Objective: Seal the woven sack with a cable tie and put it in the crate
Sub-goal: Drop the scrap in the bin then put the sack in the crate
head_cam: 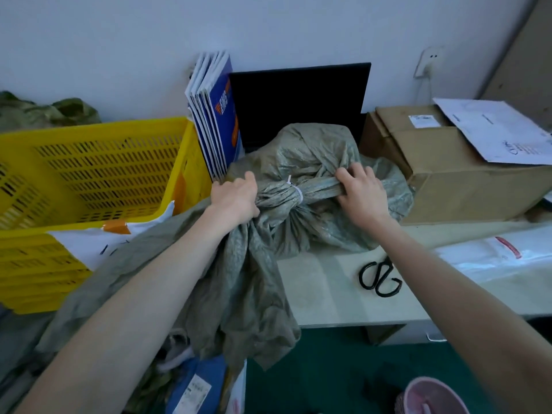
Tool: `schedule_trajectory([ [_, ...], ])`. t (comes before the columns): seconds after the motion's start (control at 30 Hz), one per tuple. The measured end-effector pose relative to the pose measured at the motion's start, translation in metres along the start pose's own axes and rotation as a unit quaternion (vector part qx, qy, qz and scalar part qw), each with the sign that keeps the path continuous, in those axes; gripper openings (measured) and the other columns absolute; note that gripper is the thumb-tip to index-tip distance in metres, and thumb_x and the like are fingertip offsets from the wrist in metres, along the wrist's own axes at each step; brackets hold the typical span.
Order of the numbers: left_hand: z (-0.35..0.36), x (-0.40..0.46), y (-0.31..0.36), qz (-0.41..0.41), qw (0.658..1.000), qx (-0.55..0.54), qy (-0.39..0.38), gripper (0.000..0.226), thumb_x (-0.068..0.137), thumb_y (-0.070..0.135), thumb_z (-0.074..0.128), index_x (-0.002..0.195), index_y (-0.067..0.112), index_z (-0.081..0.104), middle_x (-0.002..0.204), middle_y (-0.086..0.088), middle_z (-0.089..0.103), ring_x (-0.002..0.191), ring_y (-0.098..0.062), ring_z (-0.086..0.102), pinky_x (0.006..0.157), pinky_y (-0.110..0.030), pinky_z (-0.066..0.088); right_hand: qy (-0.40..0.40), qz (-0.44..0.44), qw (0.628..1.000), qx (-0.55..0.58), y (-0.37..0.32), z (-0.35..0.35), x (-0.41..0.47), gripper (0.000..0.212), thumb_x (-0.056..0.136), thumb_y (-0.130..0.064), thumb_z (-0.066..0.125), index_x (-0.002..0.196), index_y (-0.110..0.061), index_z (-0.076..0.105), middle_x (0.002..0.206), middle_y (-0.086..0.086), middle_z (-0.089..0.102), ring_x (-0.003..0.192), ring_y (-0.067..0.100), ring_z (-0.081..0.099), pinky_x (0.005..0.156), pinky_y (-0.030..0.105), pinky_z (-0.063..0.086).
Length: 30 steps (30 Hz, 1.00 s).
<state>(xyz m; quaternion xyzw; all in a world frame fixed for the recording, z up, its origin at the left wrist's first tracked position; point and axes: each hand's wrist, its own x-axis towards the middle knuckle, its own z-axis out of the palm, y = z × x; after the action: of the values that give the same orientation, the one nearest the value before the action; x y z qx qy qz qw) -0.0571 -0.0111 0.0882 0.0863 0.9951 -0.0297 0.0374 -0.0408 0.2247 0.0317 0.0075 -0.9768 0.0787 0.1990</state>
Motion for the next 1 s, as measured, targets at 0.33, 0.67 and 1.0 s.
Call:
schedule_trajectory([
  [0.33,-0.019,0.013,-0.012,0.273,0.894,0.085,0.344,0.039,0.074,-0.008,0.058,0.111,0.002,0.055,0.104,-0.017,0.061,0.095,-0.036,0.058,0.073,-0.043,0.048,-0.042,-0.121,0.989,0.080,-0.045,-0.020,0.001,0.104,0.069,-0.044,0.074,0.150,-0.022,0.013,0.155,0.006,0.014,0.145,0.026,0.007,0.112,0.050,0.010],
  [0.67,-0.016,0.010,-0.001,0.122,0.913,0.026,0.390,0.089,0.074,0.058,0.064,0.141,0.008,0.036,0.142,-0.014,0.046,0.134,-0.034,0.040,0.111,-0.055,0.016,0.031,-0.044,0.967,0.250,-0.049,-0.017,0.036,0.037,0.078,-0.020,0.070,0.110,-0.007,0.056,0.103,0.011,0.058,0.098,0.032,0.056,0.078,0.043,0.046],
  [1.0,-0.001,0.023,-0.016,-0.040,0.984,-0.152,0.088,0.133,0.071,0.039,0.080,0.142,0.036,-0.032,0.161,-0.014,0.000,0.141,-0.043,0.021,0.104,-0.066,0.028,0.076,-0.003,0.937,0.340,-0.043,-0.040,0.063,0.013,0.080,-0.010,0.067,0.092,-0.010,0.060,0.090,0.009,0.062,0.081,0.021,0.055,0.063,0.029,0.034],
])
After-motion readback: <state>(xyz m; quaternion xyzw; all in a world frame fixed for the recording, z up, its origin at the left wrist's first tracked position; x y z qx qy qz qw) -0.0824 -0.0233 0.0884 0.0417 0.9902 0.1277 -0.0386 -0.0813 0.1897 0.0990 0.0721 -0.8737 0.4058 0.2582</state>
